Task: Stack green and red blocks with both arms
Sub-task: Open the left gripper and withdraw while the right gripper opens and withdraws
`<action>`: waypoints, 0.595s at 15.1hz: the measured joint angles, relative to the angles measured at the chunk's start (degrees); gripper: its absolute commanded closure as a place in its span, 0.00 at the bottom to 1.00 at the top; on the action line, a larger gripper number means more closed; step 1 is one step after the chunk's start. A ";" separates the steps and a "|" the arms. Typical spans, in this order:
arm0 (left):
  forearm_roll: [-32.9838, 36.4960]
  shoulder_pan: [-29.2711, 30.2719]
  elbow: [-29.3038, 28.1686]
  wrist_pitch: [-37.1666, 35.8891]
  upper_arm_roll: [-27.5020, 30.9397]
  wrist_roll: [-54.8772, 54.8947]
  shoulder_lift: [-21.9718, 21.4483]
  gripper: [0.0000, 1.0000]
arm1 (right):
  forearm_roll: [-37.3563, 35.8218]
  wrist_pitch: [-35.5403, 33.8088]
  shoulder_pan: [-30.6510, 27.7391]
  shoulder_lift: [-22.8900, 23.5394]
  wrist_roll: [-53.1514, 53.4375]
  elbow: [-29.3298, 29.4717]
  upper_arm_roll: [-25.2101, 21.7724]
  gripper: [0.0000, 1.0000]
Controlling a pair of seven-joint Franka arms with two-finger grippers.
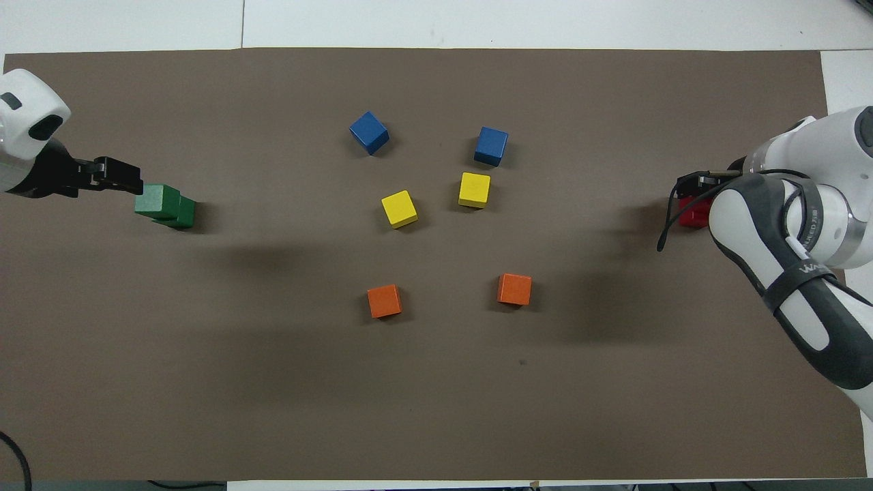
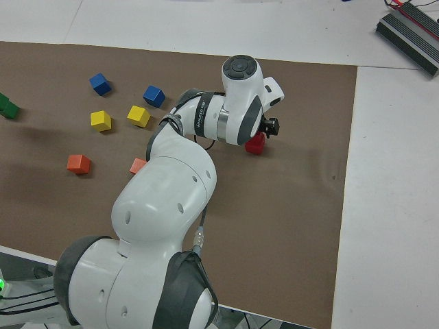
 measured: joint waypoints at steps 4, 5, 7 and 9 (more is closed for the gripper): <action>0.00 -0.76 -0.56 -6.54 -0.18 -1.20 -5.78 0.00 | -0.01 -15.54 0.05 -1.67 0.00 11.48 0.54 0.00; 0.00 -0.75 -1.21 -6.79 -0.05 -1.62 -6.39 0.00 | -0.01 -18.95 0.09 -2.61 0.00 14.04 0.93 0.00; 0.00 -0.66 -2.22 -6.78 0.49 -1.90 -6.67 0.00 | -0.05 -22.98 0.89 -5.44 0.00 16.34 1.85 0.00; 0.00 -0.61 -2.52 -6.74 0.84 -1.92 -6.67 0.00 | -0.13 -25.40 2.13 -8.90 0.00 16.76 2.10 0.00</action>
